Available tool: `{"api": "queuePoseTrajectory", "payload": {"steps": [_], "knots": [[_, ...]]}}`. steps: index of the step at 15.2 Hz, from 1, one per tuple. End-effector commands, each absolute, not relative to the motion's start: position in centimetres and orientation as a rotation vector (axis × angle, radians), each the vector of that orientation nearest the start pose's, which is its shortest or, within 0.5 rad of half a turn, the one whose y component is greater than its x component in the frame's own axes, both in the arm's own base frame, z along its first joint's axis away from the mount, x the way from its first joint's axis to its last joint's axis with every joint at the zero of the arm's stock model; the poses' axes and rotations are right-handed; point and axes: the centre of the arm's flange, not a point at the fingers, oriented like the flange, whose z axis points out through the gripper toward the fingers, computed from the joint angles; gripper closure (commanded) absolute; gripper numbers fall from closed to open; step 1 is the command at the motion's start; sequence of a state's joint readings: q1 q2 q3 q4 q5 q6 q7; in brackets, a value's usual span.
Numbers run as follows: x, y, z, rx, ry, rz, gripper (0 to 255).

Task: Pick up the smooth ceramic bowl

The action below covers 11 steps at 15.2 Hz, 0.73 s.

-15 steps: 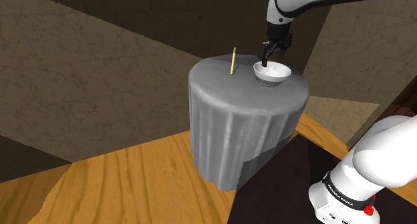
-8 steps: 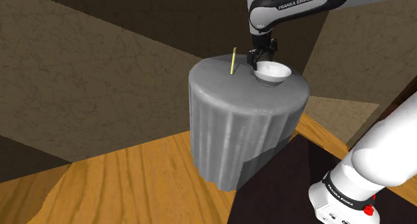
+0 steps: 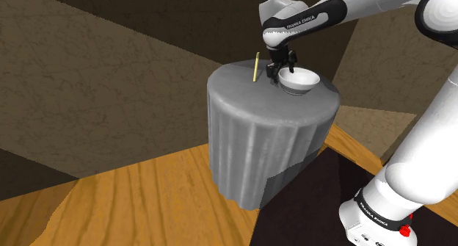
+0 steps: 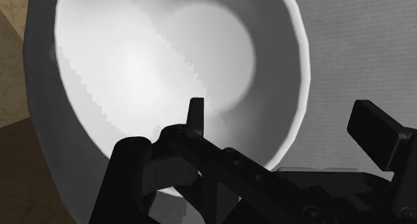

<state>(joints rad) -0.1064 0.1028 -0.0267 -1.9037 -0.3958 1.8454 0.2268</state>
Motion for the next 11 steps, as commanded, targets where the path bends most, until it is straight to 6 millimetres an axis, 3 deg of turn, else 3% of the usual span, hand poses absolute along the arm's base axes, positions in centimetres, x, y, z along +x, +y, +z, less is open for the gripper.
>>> {"api": "queuePoseTrajectory", "payload": {"steps": [1,5,6,11], "knots": [[56.1,-10.6,42.6,-3.493,0.386,0.252,0],[56.1,-10.6,41.3,-3.493,0.386,0.252,0],[56.1,-10.5,41.3,-3.493,0.386,0.252,255],[56.1,-10.5,41.2,-3.493,0.386,0.252,255]]}}
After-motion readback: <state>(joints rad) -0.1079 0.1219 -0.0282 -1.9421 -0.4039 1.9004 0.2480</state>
